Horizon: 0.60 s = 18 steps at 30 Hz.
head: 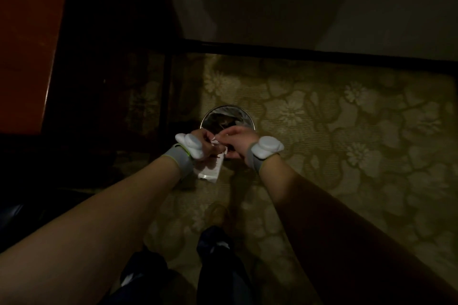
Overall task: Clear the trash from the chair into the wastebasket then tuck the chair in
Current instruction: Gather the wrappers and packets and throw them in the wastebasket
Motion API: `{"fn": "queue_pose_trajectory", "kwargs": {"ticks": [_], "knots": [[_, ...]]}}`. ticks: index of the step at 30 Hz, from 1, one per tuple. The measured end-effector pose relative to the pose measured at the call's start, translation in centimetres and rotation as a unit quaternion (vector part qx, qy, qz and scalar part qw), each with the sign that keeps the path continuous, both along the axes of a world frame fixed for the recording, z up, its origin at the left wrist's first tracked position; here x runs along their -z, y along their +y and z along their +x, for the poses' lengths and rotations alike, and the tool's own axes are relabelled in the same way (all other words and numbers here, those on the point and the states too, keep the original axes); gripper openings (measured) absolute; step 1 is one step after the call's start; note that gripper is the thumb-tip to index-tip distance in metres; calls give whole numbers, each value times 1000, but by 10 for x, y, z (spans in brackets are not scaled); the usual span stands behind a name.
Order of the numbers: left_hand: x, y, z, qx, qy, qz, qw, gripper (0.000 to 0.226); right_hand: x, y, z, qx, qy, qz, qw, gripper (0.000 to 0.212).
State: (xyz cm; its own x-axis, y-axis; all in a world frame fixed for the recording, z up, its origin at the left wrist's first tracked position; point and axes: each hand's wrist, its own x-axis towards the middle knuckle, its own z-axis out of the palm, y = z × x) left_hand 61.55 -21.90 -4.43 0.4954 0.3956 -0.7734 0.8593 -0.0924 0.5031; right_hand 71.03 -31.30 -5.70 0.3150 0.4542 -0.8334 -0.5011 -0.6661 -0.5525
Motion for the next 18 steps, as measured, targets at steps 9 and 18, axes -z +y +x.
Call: {"fn": "queue_pose_trajectory", "kwargs": {"ticks": [9, 18], "knots": [[20, 8, 4, -70, 21, -33, 997, 25, 28, -36, 27, 22, -17, -70, 997, 34], [32, 24, 5, -109, 41, -19, 993, 34, 21, -12, 40, -97, -134, -72, 984, 32]]}}
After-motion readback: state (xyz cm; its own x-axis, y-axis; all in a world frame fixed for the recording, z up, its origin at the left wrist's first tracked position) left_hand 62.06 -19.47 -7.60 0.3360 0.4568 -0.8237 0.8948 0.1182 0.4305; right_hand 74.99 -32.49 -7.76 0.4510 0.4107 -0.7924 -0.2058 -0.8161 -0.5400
